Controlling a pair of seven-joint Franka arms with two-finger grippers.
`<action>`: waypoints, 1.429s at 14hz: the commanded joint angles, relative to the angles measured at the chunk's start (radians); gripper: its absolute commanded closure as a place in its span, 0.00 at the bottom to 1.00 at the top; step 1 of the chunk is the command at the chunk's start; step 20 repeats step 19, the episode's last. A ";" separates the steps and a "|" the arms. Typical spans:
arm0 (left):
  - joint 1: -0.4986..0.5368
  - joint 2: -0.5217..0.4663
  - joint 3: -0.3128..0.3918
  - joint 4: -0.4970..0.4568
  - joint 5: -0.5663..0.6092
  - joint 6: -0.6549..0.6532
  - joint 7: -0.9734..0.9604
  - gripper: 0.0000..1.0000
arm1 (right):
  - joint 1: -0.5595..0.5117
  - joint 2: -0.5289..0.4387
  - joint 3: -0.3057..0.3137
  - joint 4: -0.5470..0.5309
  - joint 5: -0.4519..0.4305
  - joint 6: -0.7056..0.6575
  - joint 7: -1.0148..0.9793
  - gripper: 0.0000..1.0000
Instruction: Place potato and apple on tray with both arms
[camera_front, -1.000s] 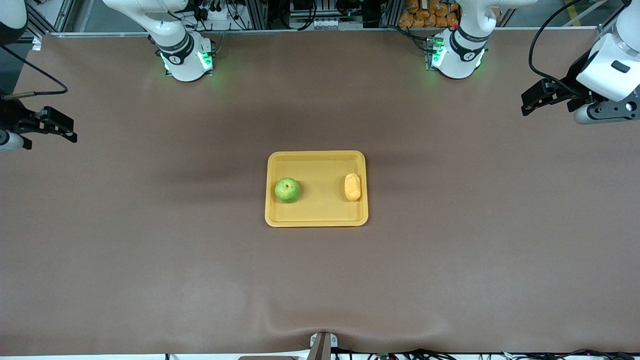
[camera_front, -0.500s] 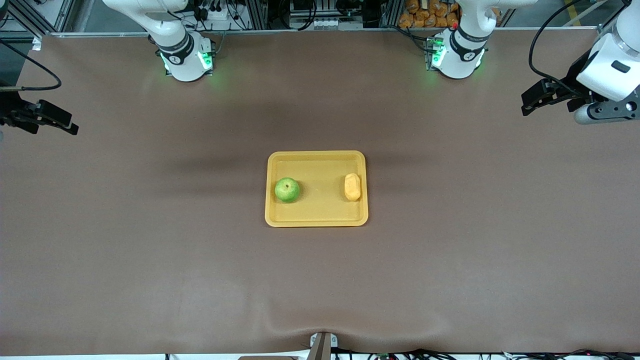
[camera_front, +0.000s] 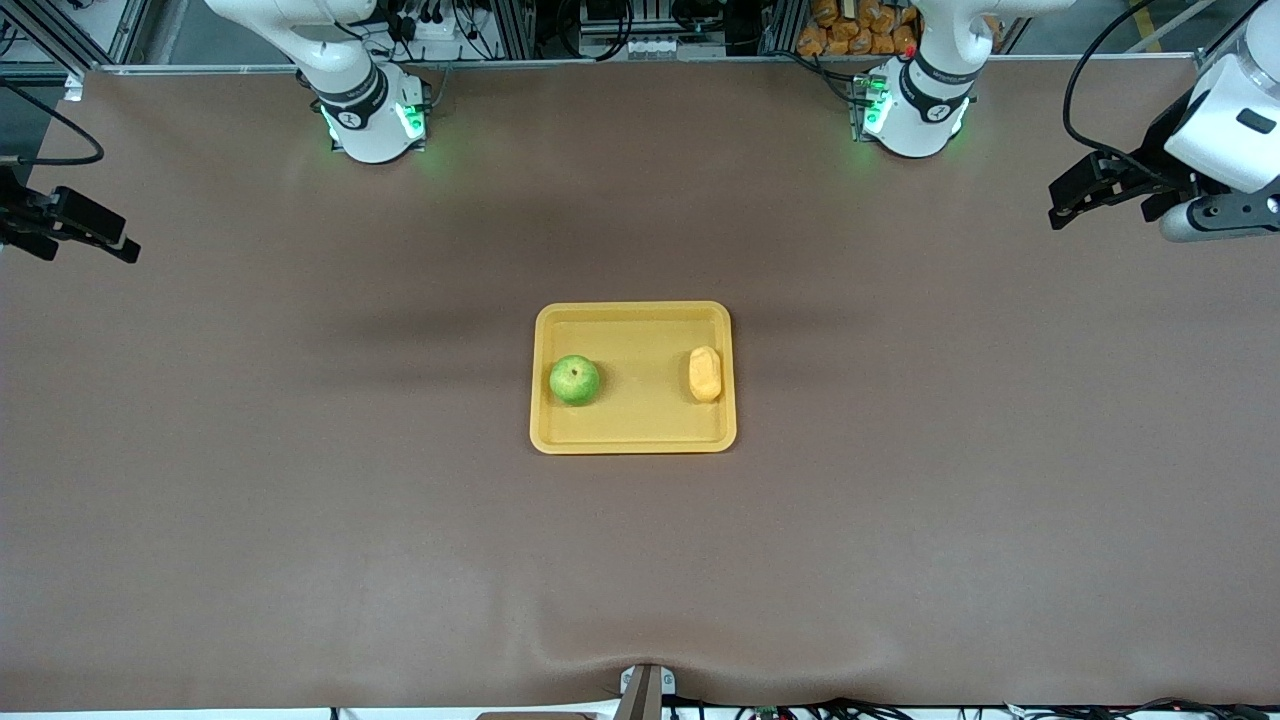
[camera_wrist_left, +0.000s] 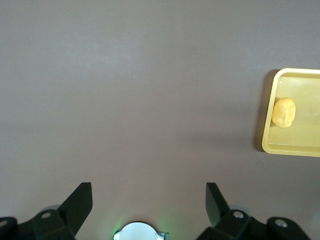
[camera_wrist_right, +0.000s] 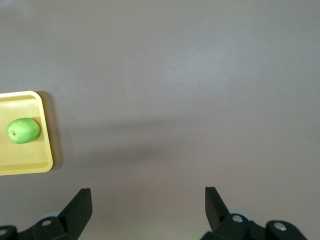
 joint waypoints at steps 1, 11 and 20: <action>0.002 -0.007 0.001 0.012 -0.013 -0.015 0.001 0.00 | 0.005 0.005 -0.006 0.023 0.007 -0.017 0.020 0.00; 0.003 -0.007 0.009 0.022 -0.015 -0.024 -0.004 0.00 | 0.011 0.046 -0.005 0.036 0.014 -0.004 0.020 0.00; 0.003 0.002 0.009 0.023 -0.015 -0.024 -0.004 0.00 | 0.013 0.123 -0.003 0.098 0.014 0.002 0.020 0.00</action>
